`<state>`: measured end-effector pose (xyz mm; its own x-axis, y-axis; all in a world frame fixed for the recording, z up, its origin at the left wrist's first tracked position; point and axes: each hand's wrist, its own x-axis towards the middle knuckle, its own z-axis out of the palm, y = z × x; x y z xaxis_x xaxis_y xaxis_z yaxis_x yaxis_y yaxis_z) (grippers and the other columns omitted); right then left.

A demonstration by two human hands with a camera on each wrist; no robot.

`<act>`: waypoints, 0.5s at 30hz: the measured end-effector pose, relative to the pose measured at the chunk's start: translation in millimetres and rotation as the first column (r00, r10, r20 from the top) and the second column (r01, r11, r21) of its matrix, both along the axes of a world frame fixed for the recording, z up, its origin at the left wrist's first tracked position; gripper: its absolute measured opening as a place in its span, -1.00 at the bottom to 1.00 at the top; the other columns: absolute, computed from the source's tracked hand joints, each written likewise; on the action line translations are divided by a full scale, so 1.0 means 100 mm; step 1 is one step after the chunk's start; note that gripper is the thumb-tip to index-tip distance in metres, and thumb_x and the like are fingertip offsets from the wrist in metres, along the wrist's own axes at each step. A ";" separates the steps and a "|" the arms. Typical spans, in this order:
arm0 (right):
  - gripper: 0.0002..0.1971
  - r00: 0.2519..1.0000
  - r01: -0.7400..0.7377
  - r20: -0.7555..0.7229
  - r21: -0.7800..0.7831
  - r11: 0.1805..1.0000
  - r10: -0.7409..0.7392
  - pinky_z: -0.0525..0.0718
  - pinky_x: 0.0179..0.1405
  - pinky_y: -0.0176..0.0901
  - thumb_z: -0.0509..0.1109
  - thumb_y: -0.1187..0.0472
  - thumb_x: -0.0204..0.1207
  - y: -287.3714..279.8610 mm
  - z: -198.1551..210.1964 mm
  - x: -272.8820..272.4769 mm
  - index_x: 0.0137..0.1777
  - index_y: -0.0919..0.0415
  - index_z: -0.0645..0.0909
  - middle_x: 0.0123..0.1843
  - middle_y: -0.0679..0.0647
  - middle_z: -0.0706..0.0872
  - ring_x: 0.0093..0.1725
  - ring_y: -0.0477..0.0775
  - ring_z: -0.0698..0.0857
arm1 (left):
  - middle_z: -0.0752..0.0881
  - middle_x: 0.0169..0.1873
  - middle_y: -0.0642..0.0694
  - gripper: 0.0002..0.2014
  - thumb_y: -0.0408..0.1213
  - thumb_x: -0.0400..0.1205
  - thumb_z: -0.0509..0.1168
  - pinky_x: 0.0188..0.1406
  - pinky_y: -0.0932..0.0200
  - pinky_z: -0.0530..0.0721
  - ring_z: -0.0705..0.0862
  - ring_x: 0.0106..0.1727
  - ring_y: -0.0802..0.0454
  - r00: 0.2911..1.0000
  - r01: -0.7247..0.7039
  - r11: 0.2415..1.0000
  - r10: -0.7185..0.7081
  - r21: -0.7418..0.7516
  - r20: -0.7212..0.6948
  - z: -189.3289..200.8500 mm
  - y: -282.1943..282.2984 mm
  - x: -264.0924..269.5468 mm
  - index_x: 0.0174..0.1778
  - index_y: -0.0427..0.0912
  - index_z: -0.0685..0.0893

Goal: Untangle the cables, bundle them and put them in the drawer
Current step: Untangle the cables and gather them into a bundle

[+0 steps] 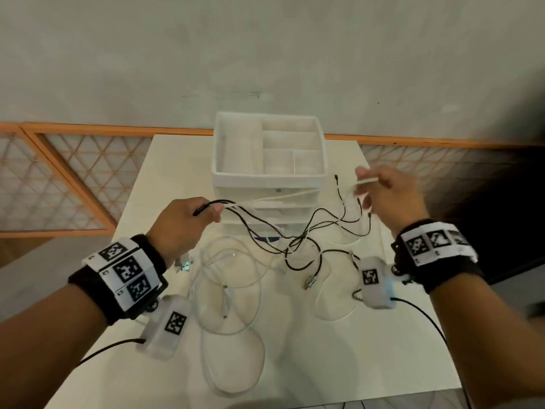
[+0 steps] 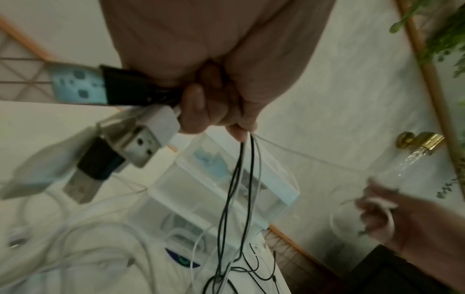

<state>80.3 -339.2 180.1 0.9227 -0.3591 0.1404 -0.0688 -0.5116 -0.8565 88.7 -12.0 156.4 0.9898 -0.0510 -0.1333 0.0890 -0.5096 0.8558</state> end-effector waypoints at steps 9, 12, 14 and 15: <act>-0.82 0.905 -0.291 -0.399 -0.327 0.899 0.149 0.63 0.03 -0.11 0.28 0.14 0.65 0.15 -0.38 -0.15 -0.06 0.03 0.73 -0.05 -0.02 0.81 -0.01 0.01 0.72 | 0.50 -0.53 -0.06 -0.70 -0.11 0.77 0.18 -0.66 0.28 0.23 0.23 -0.61 0.07 0.975 -0.220 0.908 0.197 -0.356 -0.099 0.08 0.03 0.12 -0.24 -0.18 0.51; -0.75 0.832 -0.520 -0.318 -0.158 0.840 0.455 0.58 -0.26 -0.27 0.26 0.31 0.59 0.61 -0.30 -0.30 -0.19 -0.03 0.67 -0.23 -0.17 0.76 -0.28 -0.22 0.65 | 0.83 -0.28 -0.13 -0.74 -0.15 0.81 0.09 -0.71 0.30 0.28 0.24 -0.62 0.05 0.992 -0.087 0.897 0.038 -0.434 -0.121 0.22 -0.28 0.02 -0.15 -0.18 0.49; -0.76 0.805 -0.584 -0.265 -0.200 0.786 0.530 0.56 -0.20 -0.30 0.27 0.23 0.68 0.83 -0.23 -0.35 -0.18 -0.01 0.67 -0.21 -0.27 0.74 -0.24 -0.15 0.67 | 0.84 -0.29 -0.12 -0.78 -0.19 0.81 0.07 -0.72 0.29 0.40 0.40 -0.63 0.03 0.988 0.006 0.875 -0.079 -0.484 -0.131 0.29 -0.52 -0.08 -0.03 -0.23 0.51; -0.75 0.802 -0.595 -0.234 -0.245 0.765 0.549 0.57 -0.16 -0.29 0.26 0.18 0.72 0.91 -0.19 -0.35 -0.17 0.01 0.68 -0.18 -0.34 0.73 -0.24 -0.12 0.67 | 0.78 -0.42 -0.07 -0.79 -0.23 0.81 0.08 -0.70 0.28 0.45 0.48 -0.64 0.08 0.983 0.044 0.868 -0.125 -0.495 -0.132 0.29 -0.62 -0.13 -0.06 -0.23 0.52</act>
<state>45.1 -248.4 160.8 0.9603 0.2790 0.0045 0.2113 -0.7166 -0.6647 75.9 -74.3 185.3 0.9475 -0.2320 -0.2203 0.2165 -0.0420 0.9754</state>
